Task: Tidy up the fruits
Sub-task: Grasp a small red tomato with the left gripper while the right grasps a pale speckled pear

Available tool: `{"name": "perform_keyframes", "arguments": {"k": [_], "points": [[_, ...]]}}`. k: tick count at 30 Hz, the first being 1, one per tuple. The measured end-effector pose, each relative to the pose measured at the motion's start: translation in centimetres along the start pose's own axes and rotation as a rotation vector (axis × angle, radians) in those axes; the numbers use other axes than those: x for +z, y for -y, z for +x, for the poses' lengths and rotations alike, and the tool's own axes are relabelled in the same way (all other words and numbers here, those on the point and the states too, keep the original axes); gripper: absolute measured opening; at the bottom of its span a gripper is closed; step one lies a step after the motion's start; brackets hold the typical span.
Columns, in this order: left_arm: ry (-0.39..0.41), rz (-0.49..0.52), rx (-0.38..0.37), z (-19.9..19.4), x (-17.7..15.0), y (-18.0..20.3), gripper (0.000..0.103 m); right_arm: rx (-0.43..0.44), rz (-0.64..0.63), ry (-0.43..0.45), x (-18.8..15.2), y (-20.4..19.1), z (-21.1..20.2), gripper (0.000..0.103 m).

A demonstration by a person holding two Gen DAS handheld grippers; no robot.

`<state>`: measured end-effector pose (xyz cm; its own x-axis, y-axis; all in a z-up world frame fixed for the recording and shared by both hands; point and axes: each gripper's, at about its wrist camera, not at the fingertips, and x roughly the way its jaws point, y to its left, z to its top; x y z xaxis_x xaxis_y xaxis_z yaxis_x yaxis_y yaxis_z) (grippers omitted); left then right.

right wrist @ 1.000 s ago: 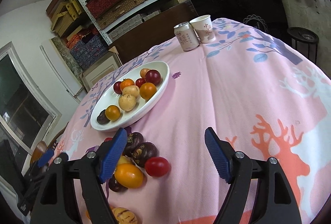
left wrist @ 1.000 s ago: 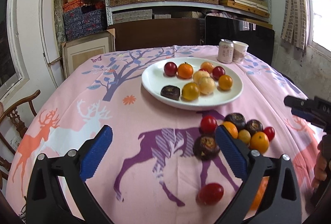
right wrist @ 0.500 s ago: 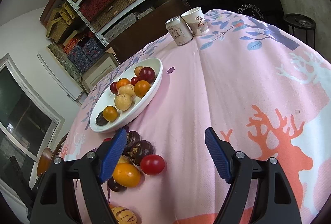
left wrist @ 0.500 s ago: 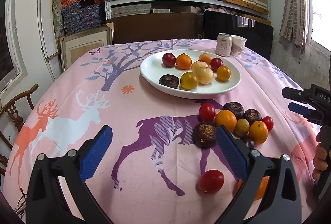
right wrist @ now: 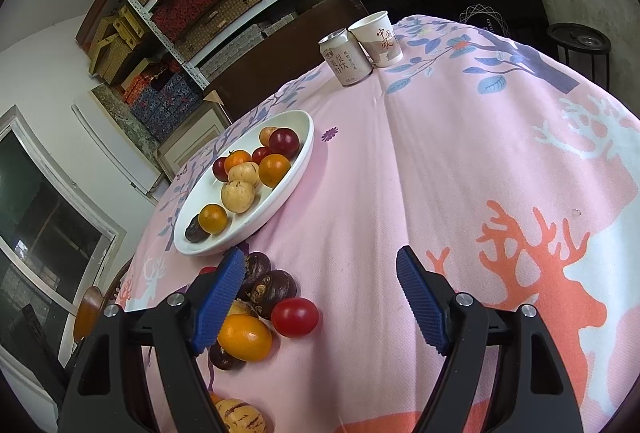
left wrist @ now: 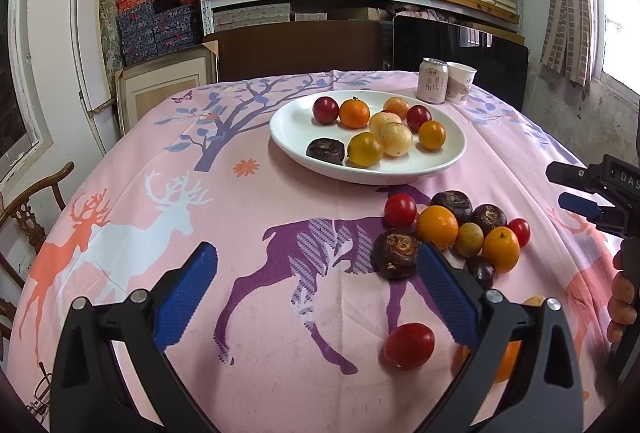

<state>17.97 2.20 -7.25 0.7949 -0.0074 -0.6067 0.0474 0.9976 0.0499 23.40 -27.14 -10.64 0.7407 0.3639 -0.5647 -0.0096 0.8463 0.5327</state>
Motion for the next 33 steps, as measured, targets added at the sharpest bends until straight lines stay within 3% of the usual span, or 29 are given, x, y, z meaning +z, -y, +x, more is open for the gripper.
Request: {"name": "perform_keyframes", "arguments": {"k": [9, 18, 25, 28, 33], "points": [[-0.069, -0.027, -0.077, 0.0, -1.2, -0.8, 0.098, 0.044, -0.049, -0.04, -1.6, -0.7, -1.2, 0.079], [-0.144, 0.013, -0.139, 0.8, -1.8, 0.2, 0.098, 0.167, -0.376, -0.121, -6.7, -6.2, -3.6, 0.079], [-0.207, 0.084, -0.145, 1.7, -2.2, 1.6, 0.097, 0.172, -0.332, -0.145, -6.9, -5.6, -3.7, 0.079], [-0.231, 0.105, -0.16, 2.1, -2.2, 2.1, 0.073, 0.166, -0.331, -0.148, -6.8, -5.5, -3.7, 0.088], [-0.242, 0.101, -0.215, 2.3, -2.3, 2.0, 0.059, 0.165, -0.319, -0.155, -6.7, -5.3, -3.4, 0.09]]}}
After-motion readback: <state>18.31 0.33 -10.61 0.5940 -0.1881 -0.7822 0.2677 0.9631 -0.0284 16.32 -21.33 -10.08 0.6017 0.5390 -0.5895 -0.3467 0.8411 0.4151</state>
